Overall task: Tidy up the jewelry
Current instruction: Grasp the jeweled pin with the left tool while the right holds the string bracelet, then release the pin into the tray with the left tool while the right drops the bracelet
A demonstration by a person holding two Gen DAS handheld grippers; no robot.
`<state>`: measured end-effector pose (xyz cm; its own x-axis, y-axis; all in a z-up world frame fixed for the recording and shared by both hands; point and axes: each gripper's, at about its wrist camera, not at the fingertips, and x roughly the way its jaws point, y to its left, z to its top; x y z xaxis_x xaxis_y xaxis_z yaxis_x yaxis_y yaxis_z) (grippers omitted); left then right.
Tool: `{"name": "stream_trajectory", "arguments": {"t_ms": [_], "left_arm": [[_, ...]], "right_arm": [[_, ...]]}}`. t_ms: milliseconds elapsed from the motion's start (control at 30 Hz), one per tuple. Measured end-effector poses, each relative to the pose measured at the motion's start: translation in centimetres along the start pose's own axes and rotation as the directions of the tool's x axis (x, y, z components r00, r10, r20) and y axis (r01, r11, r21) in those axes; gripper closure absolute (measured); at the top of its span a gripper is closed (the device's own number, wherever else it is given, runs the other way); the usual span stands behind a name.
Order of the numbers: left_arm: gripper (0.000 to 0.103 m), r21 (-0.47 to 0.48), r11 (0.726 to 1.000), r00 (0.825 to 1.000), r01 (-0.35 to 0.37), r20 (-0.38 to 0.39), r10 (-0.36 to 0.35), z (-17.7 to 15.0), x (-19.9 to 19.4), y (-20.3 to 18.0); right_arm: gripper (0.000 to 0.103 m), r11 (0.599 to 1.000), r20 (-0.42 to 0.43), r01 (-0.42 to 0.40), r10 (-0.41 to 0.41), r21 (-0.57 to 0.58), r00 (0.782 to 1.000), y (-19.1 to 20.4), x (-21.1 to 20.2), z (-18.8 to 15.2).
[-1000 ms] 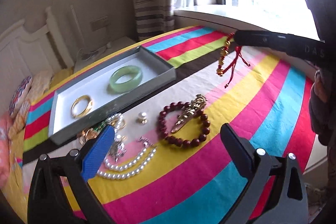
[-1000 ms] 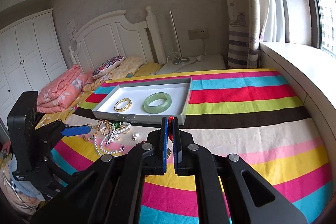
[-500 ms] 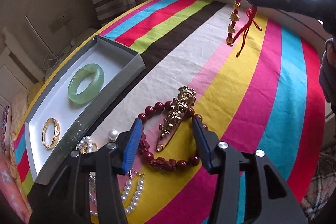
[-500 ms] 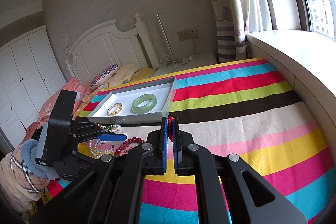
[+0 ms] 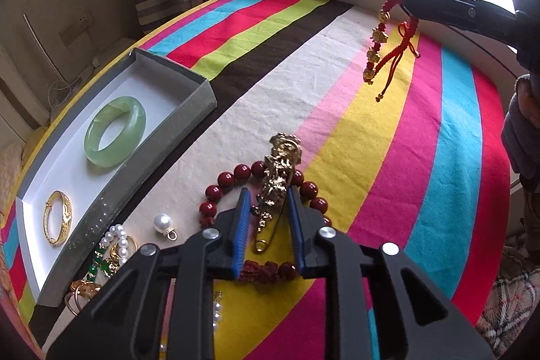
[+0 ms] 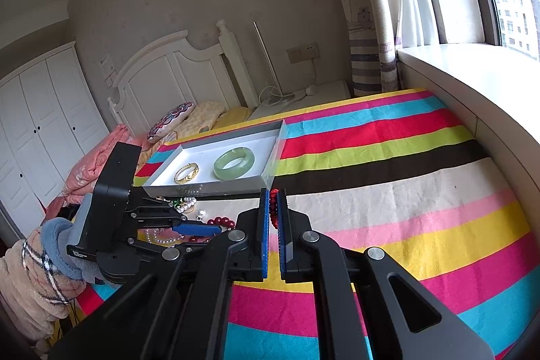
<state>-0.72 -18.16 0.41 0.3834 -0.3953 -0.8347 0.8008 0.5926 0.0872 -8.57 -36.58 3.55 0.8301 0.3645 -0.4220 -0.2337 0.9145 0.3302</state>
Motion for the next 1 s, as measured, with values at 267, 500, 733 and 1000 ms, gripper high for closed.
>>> {"name": "stream_trajectory", "arguments": {"t_ms": [267, 500, 733, 1000], "left_arm": [[0.089, -0.046, 0.999, 0.996, -0.011, 0.085, 0.015, -0.5, -2.0, -0.3], [0.097, -0.070, 0.997, 0.989, -0.031, 0.140, 0.040, -0.7, -4.7, -0.2], [0.097, -0.114, 0.993, 0.987, -0.008, 0.157, 0.026, -1.4, -5.0, 0.7], [0.097, -0.177, 0.984, 0.977, 0.002, 0.209, 0.035, -1.7, -7.4, 3.0]], "right_arm": [[0.097, 1.000, -0.002, 0.000, -0.001, -0.004, 1.000, 0.2, 0.1, 0.0], [0.097, 1.000, 0.003, 0.004, -0.004, -0.008, 1.000, 0.4, 0.1, 0.1], [0.097, 1.000, -0.007, -0.002, 0.002, -0.022, 1.000, 1.0, 0.4, 0.1], [0.097, 0.998, -0.009, -0.009, 0.008, -0.055, 1.000, 2.2, 0.6, 0.8]]}}
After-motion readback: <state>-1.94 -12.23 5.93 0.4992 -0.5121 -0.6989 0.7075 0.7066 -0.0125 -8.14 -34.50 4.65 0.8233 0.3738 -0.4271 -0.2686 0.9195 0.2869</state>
